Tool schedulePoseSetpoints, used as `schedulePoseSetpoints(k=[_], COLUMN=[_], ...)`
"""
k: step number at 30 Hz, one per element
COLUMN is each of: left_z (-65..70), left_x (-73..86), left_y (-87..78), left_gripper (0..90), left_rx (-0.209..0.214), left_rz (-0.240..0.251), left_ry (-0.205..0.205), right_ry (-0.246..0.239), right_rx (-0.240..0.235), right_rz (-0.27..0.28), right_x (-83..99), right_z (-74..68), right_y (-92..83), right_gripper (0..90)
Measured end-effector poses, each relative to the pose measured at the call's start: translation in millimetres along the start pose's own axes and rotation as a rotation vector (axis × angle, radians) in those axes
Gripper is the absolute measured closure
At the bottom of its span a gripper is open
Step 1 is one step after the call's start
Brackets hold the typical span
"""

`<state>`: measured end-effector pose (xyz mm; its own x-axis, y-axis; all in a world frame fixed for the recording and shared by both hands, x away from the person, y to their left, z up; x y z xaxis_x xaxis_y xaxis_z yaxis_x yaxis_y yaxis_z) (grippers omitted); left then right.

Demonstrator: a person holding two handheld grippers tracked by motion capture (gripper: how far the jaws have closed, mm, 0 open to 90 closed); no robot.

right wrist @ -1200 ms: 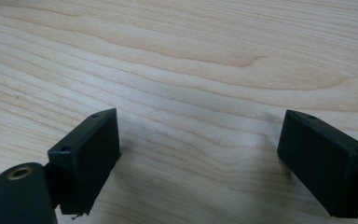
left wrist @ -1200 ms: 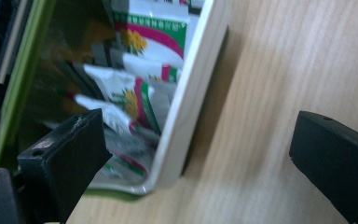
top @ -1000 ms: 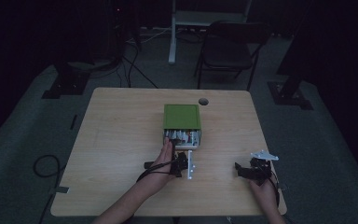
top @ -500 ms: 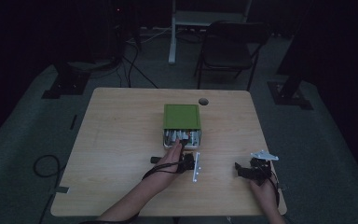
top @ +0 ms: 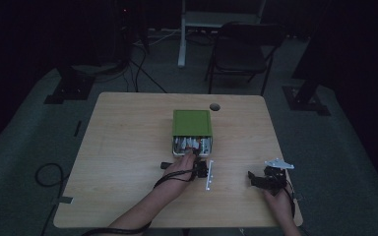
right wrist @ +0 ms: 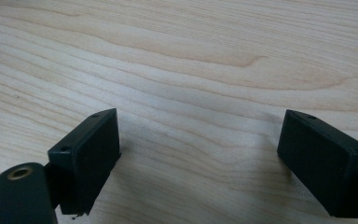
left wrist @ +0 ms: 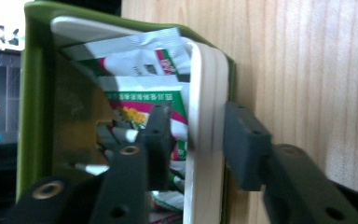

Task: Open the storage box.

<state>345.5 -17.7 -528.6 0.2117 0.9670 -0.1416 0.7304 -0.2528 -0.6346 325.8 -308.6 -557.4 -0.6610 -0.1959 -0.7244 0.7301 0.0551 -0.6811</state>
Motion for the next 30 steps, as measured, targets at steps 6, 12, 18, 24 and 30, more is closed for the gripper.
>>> schedulePoseSetpoints(k=[6,12,18,24,30], left_z=[3.3,3.0,1.4,2.6,4.5], left_x=[-3.4,-7.5,-10.0,-13.1,-15.2], left_y=[2.5,2.4,1.6,-1.1,-5.3], left_gripper=[72.5,73.2,73.6,73.7,73.9], left_rx=[-0.012,-0.01,0.007,0.017,0.033], left_rz=[-0.036,-0.071,-0.089,-0.096,-0.098], left_ry=[0.023,0.025,0.019,0.004,0.0], right_ry=[0.0,0.0,0.0,0.0,0.0], right_rx=[0.0,0.0,0.0,0.0,0.0], right_rz=[0.0,0.0,0.0,0.0,0.0], right_x=[0.0,0.0,0.0,0.0,0.0], right_z=[0.0,0.0,0.0,0.0,0.0], right_y=[0.0,0.0,0.0,0.0,0.0], right_gripper=[12.3,12.3,12.3,12.3,12.3])
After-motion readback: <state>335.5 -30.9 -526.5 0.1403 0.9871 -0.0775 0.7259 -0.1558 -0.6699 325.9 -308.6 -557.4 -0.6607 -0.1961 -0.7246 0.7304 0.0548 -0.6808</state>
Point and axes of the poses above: each handheld gripper's, and its own axes: y roughly forward along the jaws, x roughly out of its underside, z roughly to its right, the point moved 1 cm from there along y, roughly forward along the jaws, and after that the axes turned 10 degrees about x, right-handed, at the moved point
